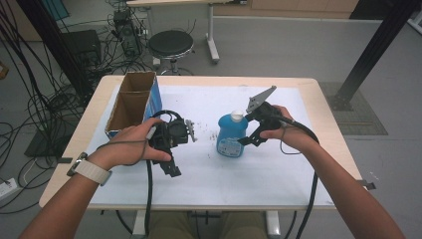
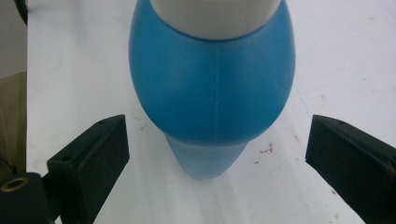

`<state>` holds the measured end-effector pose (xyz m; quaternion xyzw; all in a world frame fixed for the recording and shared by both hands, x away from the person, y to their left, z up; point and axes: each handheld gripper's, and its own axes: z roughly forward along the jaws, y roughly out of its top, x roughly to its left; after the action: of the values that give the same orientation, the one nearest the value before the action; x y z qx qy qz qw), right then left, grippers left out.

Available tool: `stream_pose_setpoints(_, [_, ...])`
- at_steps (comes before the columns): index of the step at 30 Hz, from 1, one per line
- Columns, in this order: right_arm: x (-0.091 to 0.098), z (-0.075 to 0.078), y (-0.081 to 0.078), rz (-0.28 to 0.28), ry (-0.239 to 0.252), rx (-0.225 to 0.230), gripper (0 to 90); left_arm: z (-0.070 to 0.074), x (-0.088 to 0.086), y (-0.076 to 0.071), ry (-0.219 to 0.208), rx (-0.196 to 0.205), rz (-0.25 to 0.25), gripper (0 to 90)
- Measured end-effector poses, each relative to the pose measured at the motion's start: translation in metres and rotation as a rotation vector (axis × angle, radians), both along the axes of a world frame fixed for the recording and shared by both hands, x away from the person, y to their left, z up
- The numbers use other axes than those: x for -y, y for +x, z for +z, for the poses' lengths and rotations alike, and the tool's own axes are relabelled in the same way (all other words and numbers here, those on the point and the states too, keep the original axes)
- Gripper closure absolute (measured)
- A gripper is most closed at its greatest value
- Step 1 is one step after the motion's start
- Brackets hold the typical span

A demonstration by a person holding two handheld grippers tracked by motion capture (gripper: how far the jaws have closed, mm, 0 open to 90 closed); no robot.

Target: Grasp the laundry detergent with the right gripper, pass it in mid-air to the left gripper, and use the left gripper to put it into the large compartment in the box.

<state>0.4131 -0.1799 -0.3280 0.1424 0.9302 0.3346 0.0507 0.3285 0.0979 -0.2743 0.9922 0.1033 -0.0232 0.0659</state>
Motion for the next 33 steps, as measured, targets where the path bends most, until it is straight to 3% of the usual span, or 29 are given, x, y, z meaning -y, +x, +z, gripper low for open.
stream_pose_setpoints(33, [0.0014,0.0003,0.0009,-0.011,0.006,-0.002,6.2,0.0008,-0.0003,0.0002,-0.005,0.005,0.002,8.6])
